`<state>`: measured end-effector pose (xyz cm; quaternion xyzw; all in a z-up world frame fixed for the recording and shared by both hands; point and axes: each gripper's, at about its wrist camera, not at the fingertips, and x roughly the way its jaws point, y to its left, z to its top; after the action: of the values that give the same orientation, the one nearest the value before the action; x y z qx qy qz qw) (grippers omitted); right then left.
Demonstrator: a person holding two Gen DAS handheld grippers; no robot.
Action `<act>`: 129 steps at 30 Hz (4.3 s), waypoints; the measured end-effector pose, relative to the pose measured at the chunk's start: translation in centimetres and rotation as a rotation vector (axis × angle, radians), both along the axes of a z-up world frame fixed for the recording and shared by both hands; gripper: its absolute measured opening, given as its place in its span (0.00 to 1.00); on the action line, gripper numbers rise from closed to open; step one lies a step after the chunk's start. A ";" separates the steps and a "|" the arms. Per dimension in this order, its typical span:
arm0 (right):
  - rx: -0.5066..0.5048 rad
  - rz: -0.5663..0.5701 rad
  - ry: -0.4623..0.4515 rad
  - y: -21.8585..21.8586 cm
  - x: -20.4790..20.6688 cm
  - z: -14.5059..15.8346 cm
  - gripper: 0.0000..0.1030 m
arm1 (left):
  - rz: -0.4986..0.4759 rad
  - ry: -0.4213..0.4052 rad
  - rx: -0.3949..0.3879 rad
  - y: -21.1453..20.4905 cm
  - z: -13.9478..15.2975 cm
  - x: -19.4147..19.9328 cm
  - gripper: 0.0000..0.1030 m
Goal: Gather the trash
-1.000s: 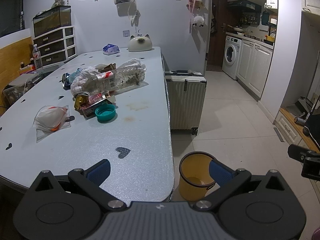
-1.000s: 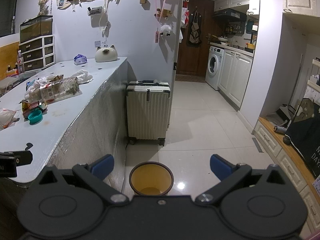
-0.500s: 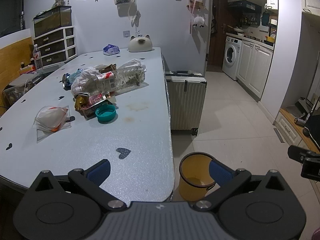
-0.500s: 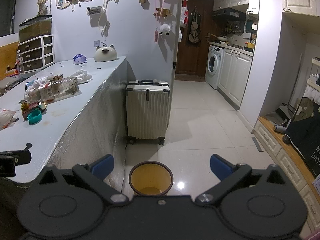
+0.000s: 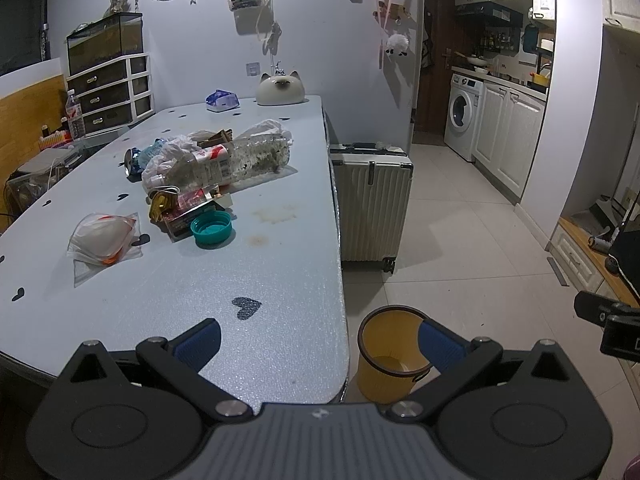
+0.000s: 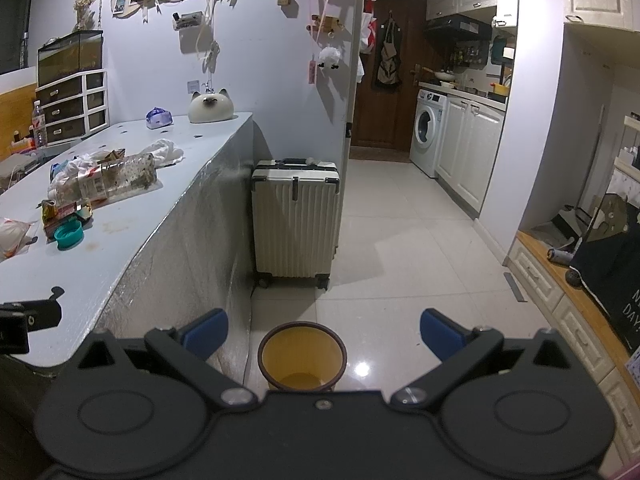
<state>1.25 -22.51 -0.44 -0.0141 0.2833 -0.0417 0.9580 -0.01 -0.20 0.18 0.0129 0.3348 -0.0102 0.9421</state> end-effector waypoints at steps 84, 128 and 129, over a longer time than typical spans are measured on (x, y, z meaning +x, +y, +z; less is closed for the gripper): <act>0.078 0.615 -0.004 25.5 21.3 -3.9 1.00 | 0.406 0.076 -0.102 26.5 -3.8 8.9 1.00; 0.112 0.736 0.062 26.2 19.3 -4.3 0.49 | -0.073 -0.103 0.487 19.5 -3.0 13.4 0.21; 0.114 0.735 0.056 25.9 19.1 -4.1 0.49 | -0.062 -0.121 0.449 19.4 -2.7 12.9 0.20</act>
<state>20.34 3.41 -4.58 -0.0625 0.2872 0.3215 0.9001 12.92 19.18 -2.52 0.2330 0.2711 0.0364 0.9332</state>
